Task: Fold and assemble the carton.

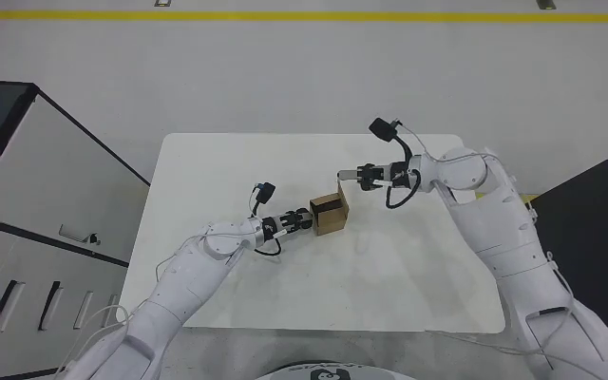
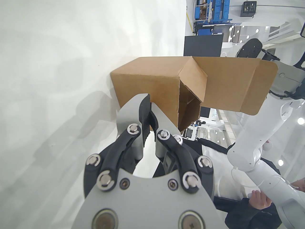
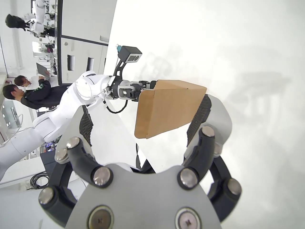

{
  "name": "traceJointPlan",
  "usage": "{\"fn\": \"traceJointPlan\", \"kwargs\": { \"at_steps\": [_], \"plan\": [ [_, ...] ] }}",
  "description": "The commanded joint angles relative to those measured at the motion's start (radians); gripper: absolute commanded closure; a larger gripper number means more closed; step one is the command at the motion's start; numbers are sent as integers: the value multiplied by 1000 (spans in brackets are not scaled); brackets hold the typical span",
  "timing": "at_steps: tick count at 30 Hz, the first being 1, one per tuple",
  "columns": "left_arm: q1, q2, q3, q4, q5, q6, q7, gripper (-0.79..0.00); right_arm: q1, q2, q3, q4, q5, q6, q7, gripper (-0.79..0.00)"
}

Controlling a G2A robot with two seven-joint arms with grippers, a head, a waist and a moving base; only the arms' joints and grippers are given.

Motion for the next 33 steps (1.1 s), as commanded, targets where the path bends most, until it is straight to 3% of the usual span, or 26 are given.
{"fn": "traceJointPlan", "kwargs": {
  "at_steps": [1, 14, 20, 22, 24, 33],
  "plan": [
    [0, 0, 0, 0, 0, 0, 0, 0, 19, 2, -9, -2, -13, 20, 71, -785],
    [0, 0, 0, 0, 0, 0, 0, 0, 35, 10, -5, 14, -45, 29, 101, -785],
    [0, 0, 0, 0, 0, 0, 0, 0, 22, 24, 49, 22, 10, -23, 111, -785],
    [0, 0, 0, 0, 0, 0, 0, 0, 14, 28, 51, 17, -4, -28, 120, -677],
    [0, 0, 0, 0, 0, 0, 0, 0, 8, 30, 46, 13, -19, -19, 125, -388],
    [0, 0, 0, 0, 0, 0, 0, 0, 15, 27, -13, -17, -76, 1, 114, -357]
  ]
}}
